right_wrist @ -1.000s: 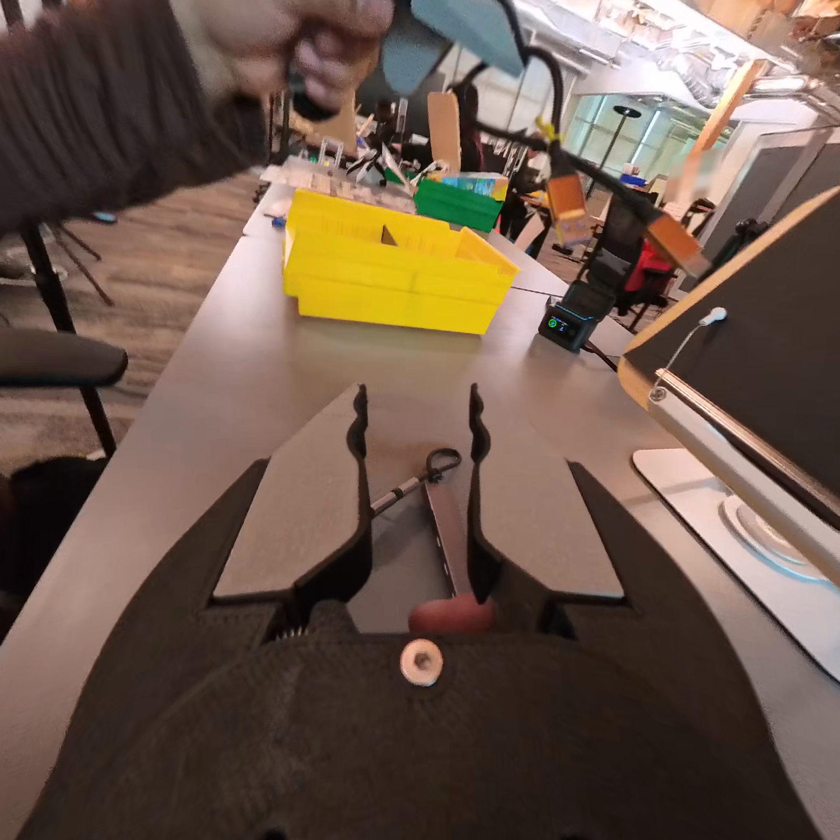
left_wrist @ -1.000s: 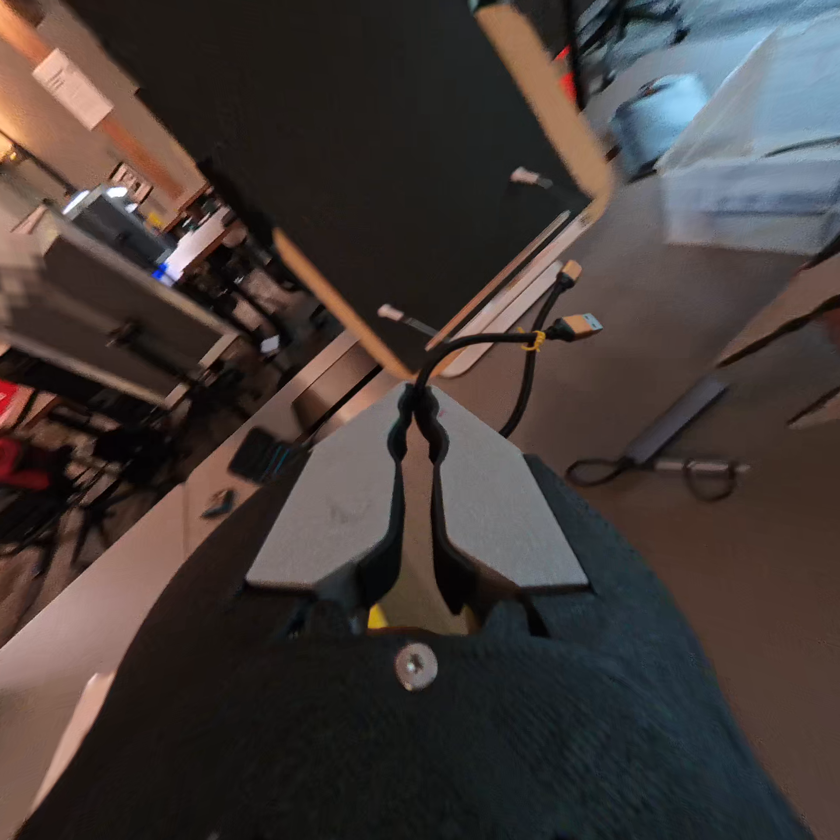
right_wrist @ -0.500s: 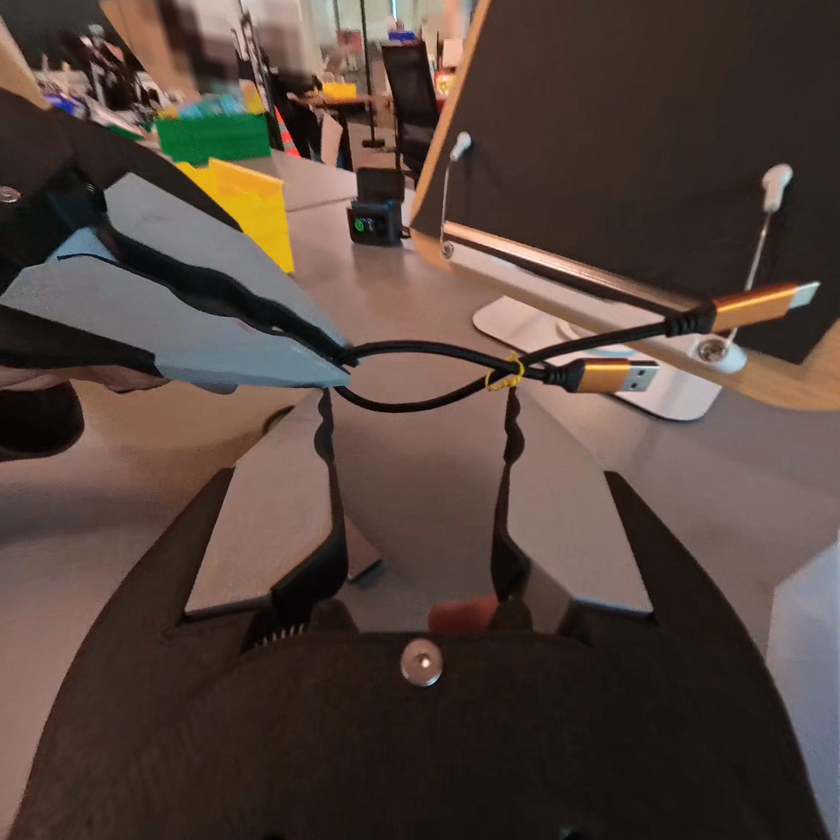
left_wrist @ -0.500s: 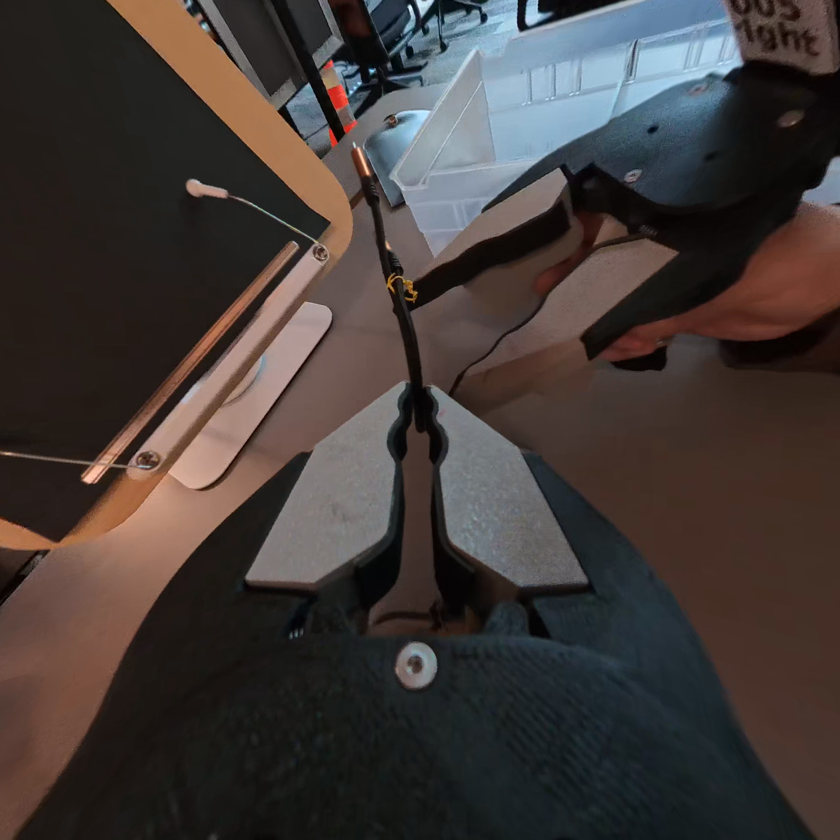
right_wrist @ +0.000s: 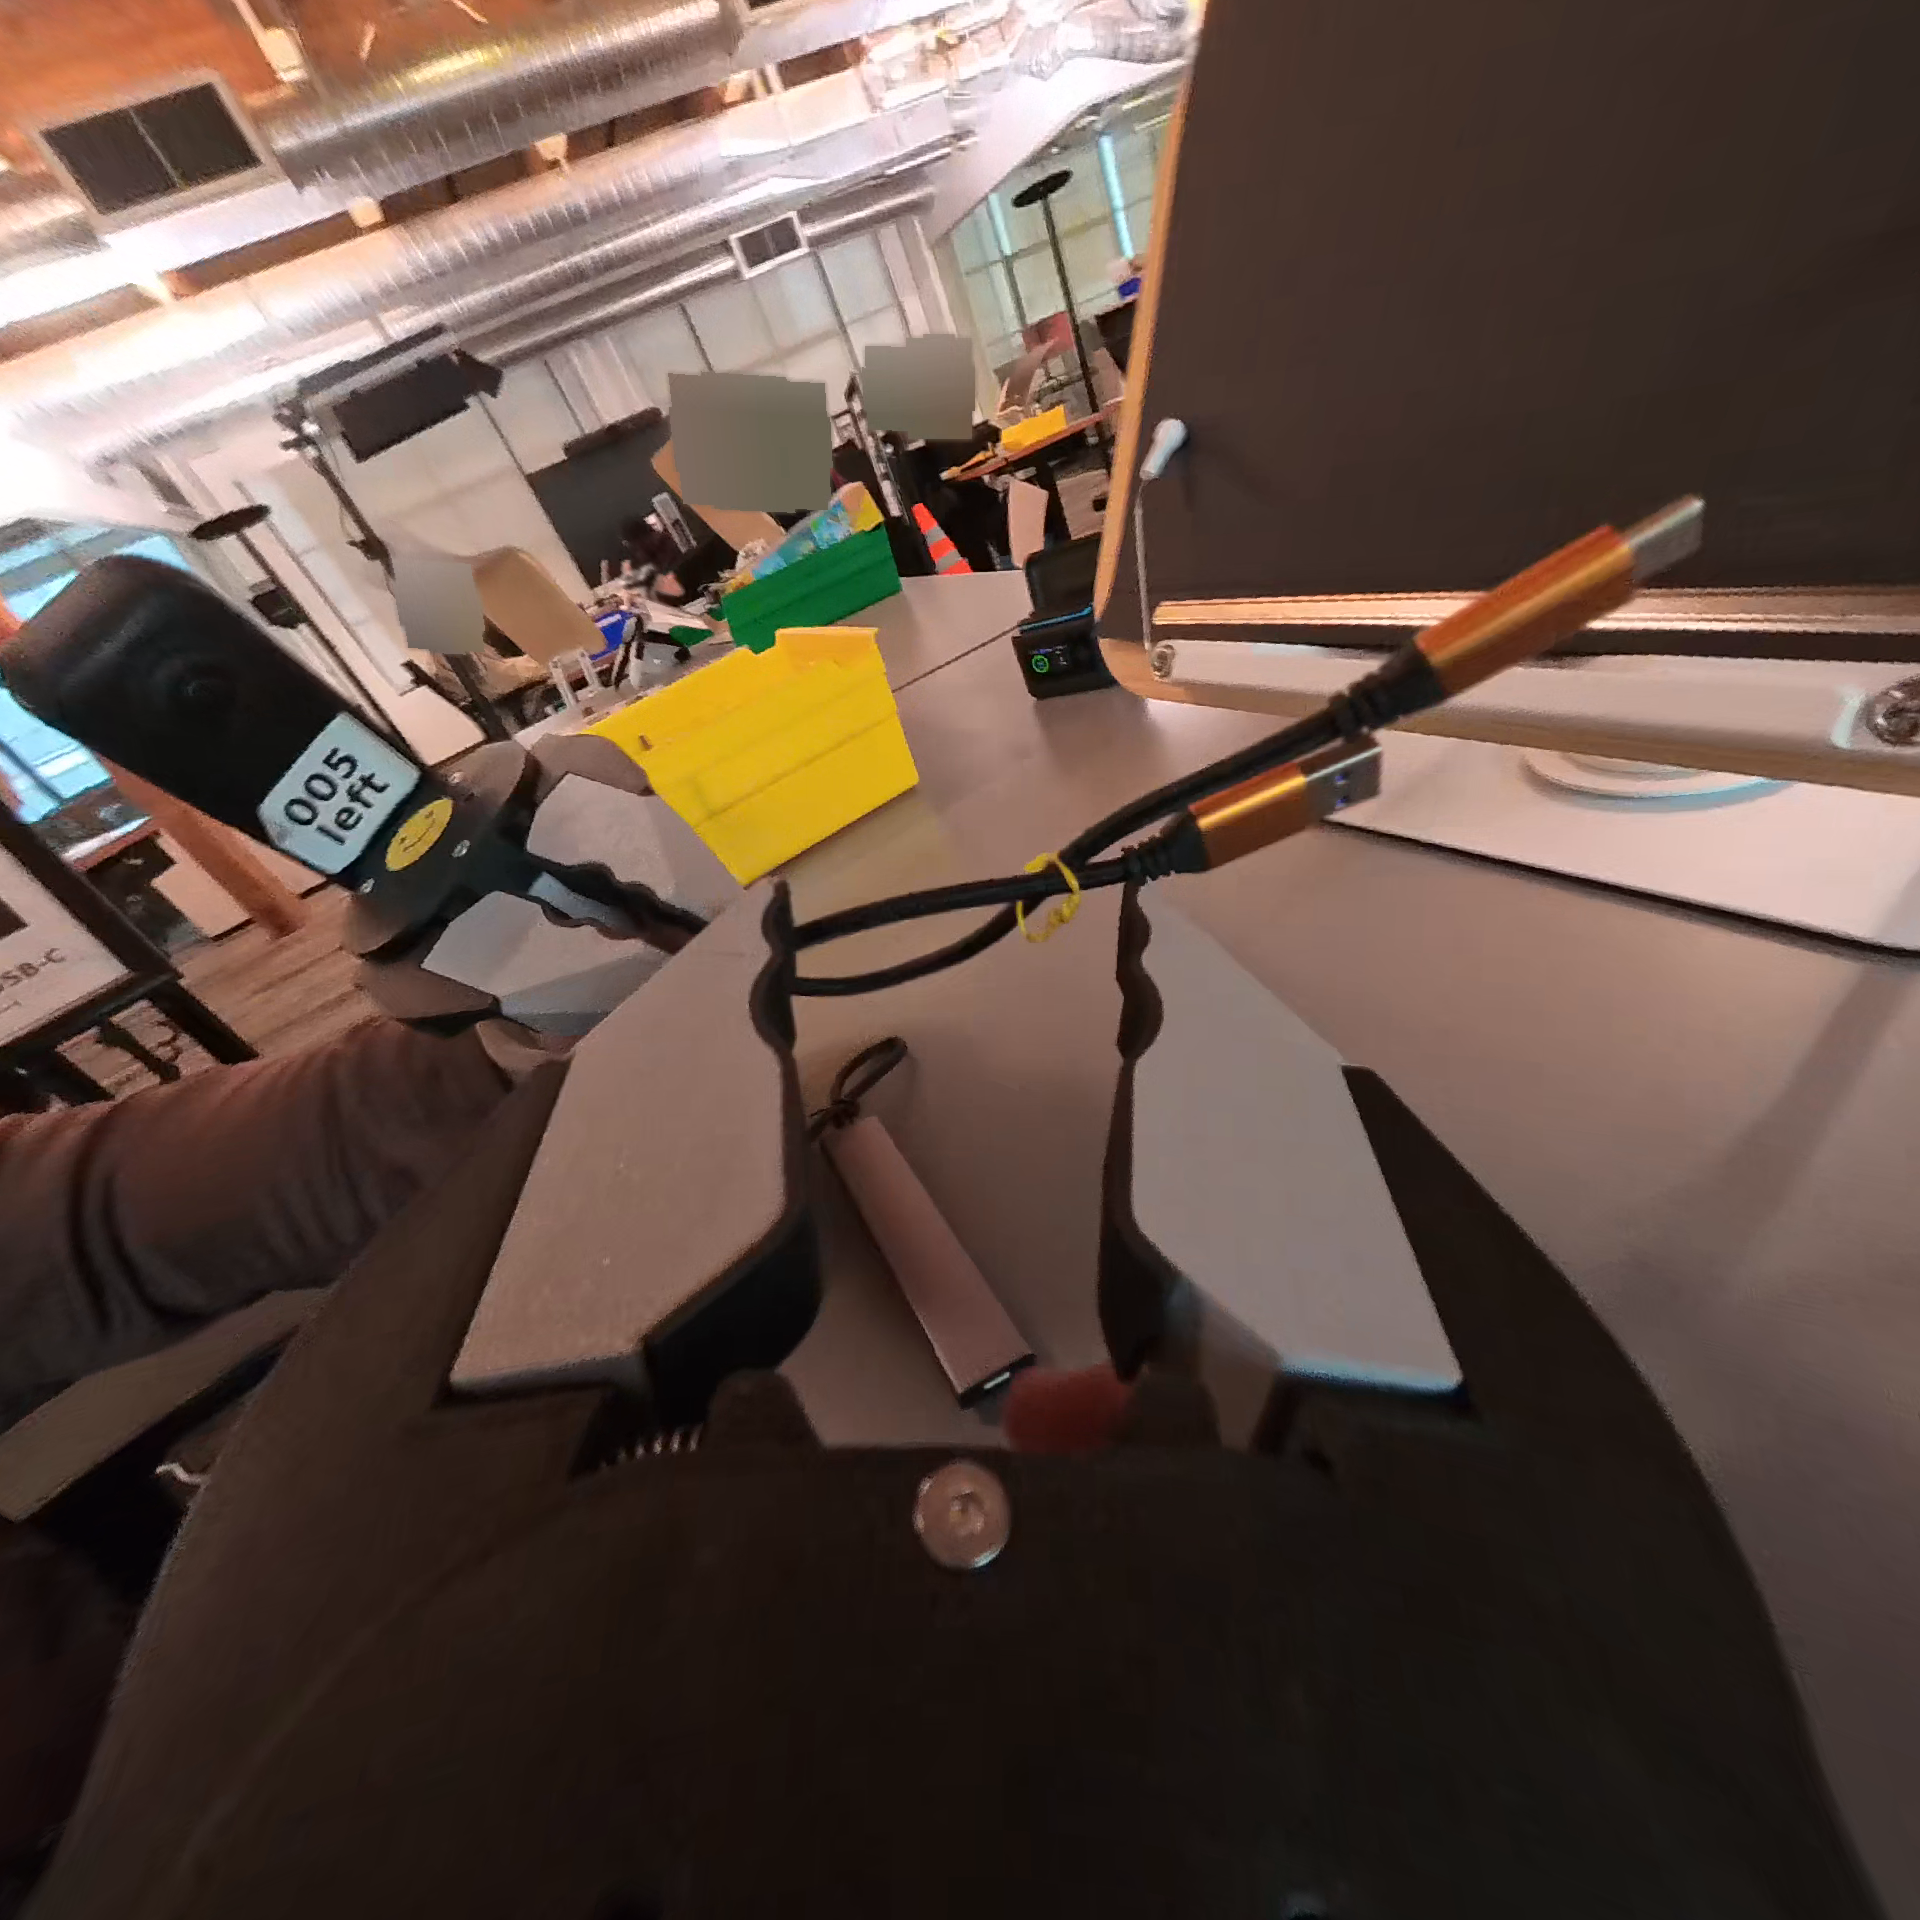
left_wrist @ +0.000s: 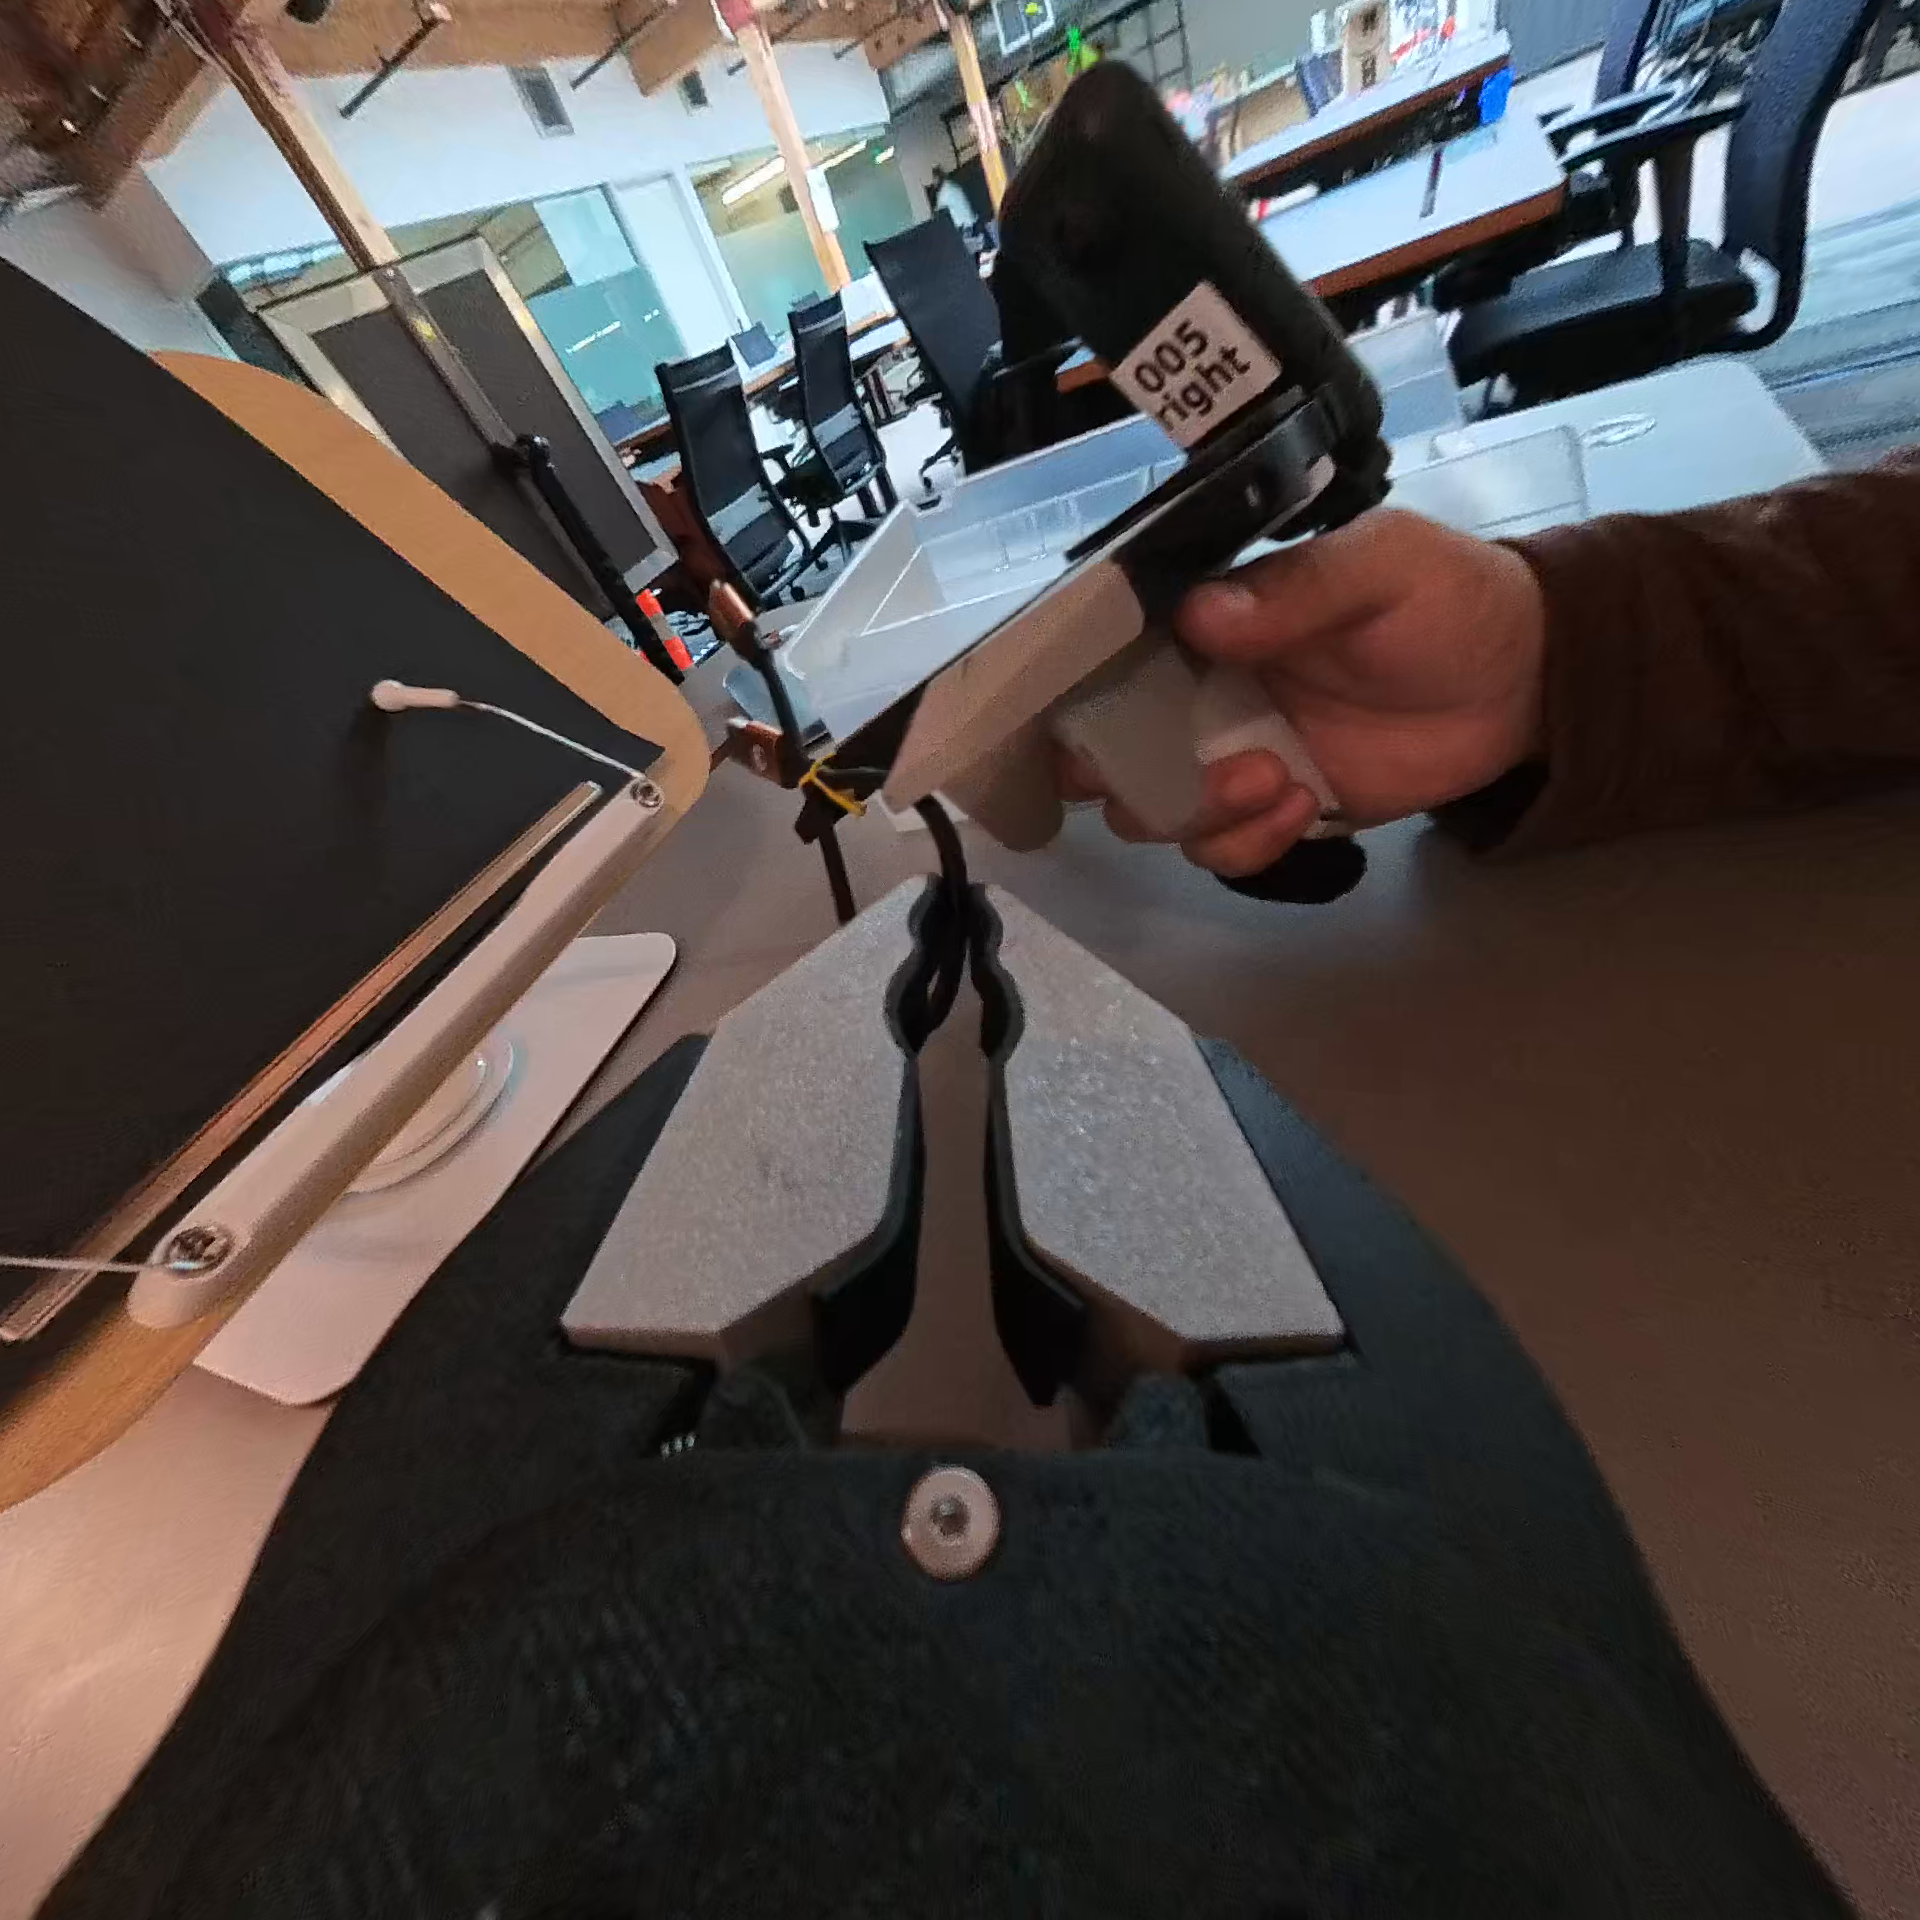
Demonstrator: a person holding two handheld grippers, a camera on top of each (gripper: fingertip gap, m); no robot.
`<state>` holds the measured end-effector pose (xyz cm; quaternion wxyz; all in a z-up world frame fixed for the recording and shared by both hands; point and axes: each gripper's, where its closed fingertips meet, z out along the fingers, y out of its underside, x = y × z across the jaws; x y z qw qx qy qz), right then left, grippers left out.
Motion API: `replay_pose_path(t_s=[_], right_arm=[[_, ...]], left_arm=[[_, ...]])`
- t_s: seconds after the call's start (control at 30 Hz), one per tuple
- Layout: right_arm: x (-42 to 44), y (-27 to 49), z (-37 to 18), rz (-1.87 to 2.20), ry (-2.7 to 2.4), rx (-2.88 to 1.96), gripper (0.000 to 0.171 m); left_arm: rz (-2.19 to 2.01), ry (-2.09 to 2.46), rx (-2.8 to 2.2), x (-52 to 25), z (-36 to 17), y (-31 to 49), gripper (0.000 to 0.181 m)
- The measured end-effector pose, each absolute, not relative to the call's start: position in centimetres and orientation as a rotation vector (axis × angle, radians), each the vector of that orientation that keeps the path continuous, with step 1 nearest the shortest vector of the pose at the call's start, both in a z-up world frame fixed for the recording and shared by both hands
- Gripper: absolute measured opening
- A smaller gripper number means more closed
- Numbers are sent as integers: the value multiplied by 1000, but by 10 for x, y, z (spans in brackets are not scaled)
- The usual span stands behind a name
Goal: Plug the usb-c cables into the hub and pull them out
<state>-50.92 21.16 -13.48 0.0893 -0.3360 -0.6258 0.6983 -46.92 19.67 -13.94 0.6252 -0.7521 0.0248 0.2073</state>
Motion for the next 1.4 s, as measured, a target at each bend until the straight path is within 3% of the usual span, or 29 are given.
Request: replay_pose_path(t_s=[0.07, 0.17, 0.23, 0.33, 0.47, 0.63, 0.77, 0.87, 1.1, 1.23, 1.3, 1.33, 1.4], right_arm=[[-506, 209, -131, 2093, -1866, -961, 51], [-502, 212, -118, 2125, -1806, -915, 12], [-495, 215, -107, 2186, -1761, -905, 7], [-496, 223, -98, 2014, -1772, -1015, 6], [-486, 248, -77, 1340, -1925, -913, 6], [-467, 300, -90, 372, -2145, -834, 7], [-445, 302, -161, 40, -2436, -947, 10], [-442, 316, -205, -227, -2503, -974, 41], [-468, 225, -220, 447, -2693, -811, 44], [-467, 206, -246, 497, -2813, -743, 48], [-462, 198, -255, 555, -2884, -754, 40], [-462, 194, -254, 604, -2890, -751, 21], [-464, 193, -253, 625, -2898, -738, 20]], left_arm=[[433, 100, -1716, -458, -138, 199, 2], [392, 189, -1756, -441, -147, 205, 2], [402, 173, -1785, -441, -153, 208, 5], [359, 110, -1777, -446, -150, 208, 27], [266, 53, -1770, -451, -145, 200, 63], [303, -14, -1748, -467, -137, 190, 56], [413, -86, -1740, -487, -134, 182, 54], [514, -131, -1687, -503, -121, 167, 48], [540, -254, -1646, -524, -111, 148, 40], [491, -238, -1675, -522, -114, 147, 39], [404, -181, -1756, -513, -126, 150, 41], [354, -152, -1809, -507, -135, 152, 45], [296, -79, -1918, -497, -153, 154, 51]])
